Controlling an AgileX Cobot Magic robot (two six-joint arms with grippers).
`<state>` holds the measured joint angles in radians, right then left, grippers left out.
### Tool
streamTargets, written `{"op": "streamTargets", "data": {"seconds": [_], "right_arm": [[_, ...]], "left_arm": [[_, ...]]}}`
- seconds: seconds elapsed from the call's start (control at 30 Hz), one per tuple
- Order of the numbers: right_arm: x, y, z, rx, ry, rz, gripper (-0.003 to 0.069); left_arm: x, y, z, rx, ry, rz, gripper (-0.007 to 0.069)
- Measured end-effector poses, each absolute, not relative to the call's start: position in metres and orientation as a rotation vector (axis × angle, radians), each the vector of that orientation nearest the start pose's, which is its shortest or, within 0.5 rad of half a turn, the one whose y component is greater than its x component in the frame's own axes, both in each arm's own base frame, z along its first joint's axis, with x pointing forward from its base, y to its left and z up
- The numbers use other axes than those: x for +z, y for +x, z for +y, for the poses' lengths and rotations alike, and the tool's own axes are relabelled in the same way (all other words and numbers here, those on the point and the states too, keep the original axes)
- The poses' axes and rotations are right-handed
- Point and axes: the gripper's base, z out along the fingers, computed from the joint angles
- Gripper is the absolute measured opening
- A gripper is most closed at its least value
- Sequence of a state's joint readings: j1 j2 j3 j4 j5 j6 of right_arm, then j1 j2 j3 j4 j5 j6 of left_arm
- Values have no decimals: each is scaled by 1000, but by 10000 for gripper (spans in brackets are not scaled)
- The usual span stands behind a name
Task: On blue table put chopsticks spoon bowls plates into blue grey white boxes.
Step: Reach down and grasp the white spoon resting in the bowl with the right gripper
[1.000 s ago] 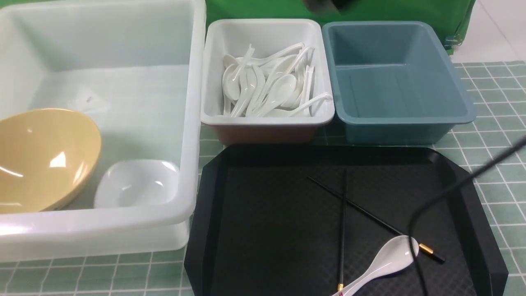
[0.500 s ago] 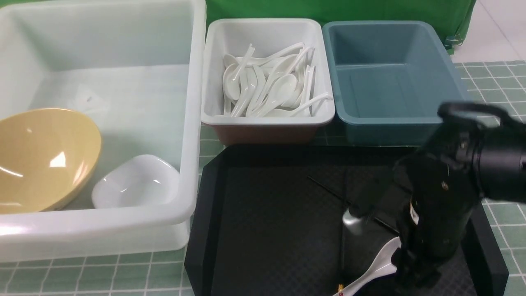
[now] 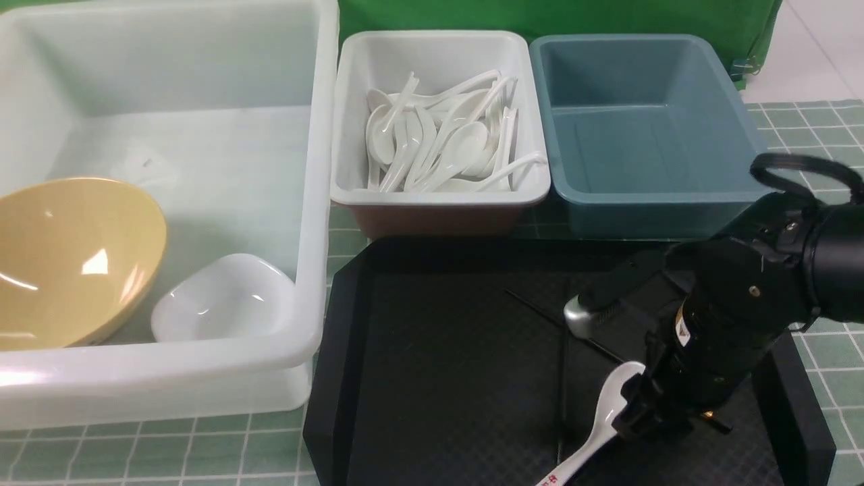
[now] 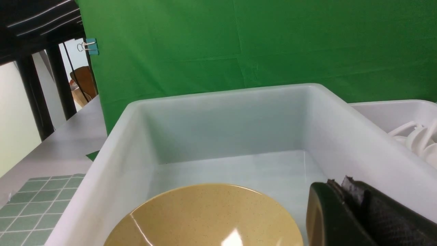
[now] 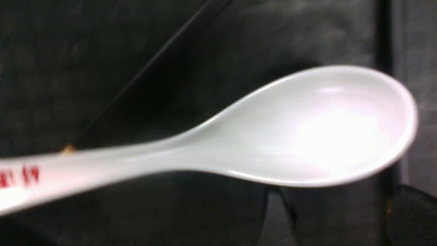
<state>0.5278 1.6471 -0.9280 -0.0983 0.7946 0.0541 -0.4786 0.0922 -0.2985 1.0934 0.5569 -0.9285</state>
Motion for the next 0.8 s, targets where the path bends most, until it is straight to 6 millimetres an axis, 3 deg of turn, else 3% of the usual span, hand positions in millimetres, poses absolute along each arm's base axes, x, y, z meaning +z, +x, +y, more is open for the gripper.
{"op": "streamTargets", "data": {"seconds": [0.6,0.73,0.8], "right_arm": [[182,268,154,350,-512,2797,452],[180,272,156,357,-486,2764,406],[174,276,157,352,-474,2755,325]], "left_arm": [[283,52,22,92,67,1550,4],[283,52,22,91,67,1550,4],[283,52,22,91,67,1550,4]]}}
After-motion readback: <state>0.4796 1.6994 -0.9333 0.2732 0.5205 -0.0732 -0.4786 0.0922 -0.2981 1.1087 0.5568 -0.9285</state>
